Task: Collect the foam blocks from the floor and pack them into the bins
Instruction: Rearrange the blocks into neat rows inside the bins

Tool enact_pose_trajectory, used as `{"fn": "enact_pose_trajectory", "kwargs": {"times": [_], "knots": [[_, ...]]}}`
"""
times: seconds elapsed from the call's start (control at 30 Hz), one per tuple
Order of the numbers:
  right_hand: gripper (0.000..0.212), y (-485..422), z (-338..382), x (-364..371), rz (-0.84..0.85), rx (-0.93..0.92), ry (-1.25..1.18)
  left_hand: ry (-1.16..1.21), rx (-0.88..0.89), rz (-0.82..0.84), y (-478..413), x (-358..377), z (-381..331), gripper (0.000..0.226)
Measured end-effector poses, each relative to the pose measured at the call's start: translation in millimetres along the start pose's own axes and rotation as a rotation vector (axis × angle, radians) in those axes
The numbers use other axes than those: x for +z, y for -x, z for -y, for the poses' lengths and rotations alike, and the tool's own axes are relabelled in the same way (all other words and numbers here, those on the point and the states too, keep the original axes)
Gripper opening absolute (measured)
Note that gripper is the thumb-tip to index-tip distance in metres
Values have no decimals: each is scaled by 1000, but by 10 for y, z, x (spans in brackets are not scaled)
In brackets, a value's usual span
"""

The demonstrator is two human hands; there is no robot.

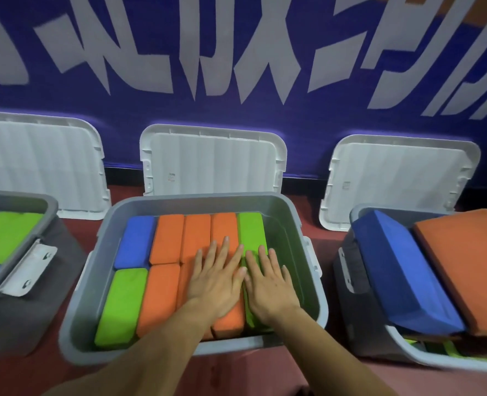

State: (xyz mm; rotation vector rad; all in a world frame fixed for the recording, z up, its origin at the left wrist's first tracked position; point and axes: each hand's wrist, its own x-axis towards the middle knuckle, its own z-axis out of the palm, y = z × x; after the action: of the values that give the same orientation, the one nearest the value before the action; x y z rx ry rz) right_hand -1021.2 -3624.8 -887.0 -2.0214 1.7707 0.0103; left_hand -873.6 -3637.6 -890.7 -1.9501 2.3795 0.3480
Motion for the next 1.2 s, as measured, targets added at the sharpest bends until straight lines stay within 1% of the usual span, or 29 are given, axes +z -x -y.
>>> {"fn": "enact_pose_trajectory", "kwargs": {"times": [0.07,0.17,0.23,0.4,0.53,0.63,0.7,0.8,0.97,1.2], "knots": [[63,-67,30,75,-30,12,19,-14,-40,2,-20,43,223,81],[72,-86,44,192,-40,69,42,-32,-85,73,-18,183,439,79],[78,-117,12,291,-8,83,99,-44,-80,74,-25,272,466,77],[86,-318,-1,302,75,86,111,-52,-43,15,-47,367,542,69],[88,-325,21,257,103,106,111,-35,-40,43,-49,353,534,64],[94,-364,5,220,37,102,85,-30,-41,-9,-62,339,513,69],[99,-376,-13,248,-11,104,42,-27,-23,-16,-63,319,513,76],[99,-350,-40,336,-56,93,6,-13,12,-2,-48,291,540,80],[96,-275,-54,409,-79,98,24,-38,58,42,-36,247,552,82],[90,-103,21,398,-93,131,57,-56,111,30,-16,284,576,82]]}}
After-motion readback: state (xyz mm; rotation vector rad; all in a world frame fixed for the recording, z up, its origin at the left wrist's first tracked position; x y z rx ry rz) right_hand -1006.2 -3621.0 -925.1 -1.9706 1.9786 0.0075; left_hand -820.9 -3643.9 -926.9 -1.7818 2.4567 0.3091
